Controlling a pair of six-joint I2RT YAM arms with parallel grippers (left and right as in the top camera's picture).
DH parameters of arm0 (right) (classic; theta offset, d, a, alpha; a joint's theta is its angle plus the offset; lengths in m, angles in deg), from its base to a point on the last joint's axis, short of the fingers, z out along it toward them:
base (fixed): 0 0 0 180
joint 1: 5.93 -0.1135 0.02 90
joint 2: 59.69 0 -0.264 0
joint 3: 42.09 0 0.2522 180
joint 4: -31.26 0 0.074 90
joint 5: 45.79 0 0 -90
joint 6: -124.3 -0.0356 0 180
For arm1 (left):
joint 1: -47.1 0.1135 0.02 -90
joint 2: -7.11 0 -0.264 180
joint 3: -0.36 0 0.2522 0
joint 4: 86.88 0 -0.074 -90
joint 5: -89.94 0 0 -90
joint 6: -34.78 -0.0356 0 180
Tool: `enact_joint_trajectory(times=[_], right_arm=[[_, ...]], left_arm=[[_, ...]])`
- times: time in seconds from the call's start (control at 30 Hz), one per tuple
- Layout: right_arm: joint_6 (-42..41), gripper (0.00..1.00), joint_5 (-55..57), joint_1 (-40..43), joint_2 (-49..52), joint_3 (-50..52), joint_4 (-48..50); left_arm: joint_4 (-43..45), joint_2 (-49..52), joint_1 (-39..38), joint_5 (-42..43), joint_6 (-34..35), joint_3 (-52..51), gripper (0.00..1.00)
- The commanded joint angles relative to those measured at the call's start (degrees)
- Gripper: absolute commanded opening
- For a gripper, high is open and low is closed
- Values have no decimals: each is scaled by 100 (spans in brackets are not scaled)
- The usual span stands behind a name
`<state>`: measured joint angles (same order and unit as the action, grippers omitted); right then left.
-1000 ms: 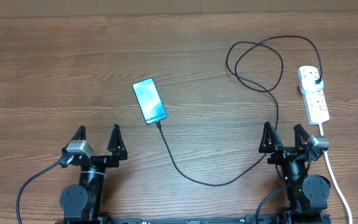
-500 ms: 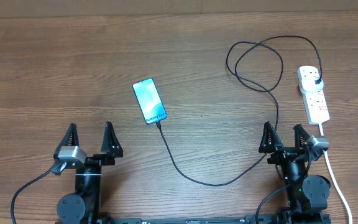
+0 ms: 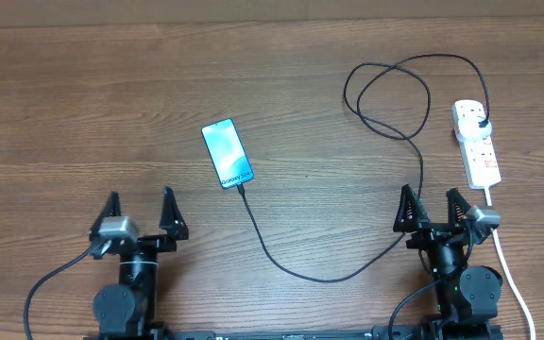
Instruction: Plug charger to phone and switch on socket
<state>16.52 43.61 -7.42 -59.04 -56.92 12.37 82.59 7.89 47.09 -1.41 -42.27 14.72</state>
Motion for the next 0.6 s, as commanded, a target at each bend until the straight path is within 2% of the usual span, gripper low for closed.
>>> enact_joint_trajectory(times=[0.0,0.1,0.57], right_arm=[[17,100,55,7,-48,61,31],[17,100,52,7,-48,61,31],[17,100,52,7,-48,61,31]], left_arm=[[-614,-61,9,-83,-273,-37,100],[-763,-61,9,-9,-573,-37,100],[-758,-55,9,-11,-522,-35,99]])
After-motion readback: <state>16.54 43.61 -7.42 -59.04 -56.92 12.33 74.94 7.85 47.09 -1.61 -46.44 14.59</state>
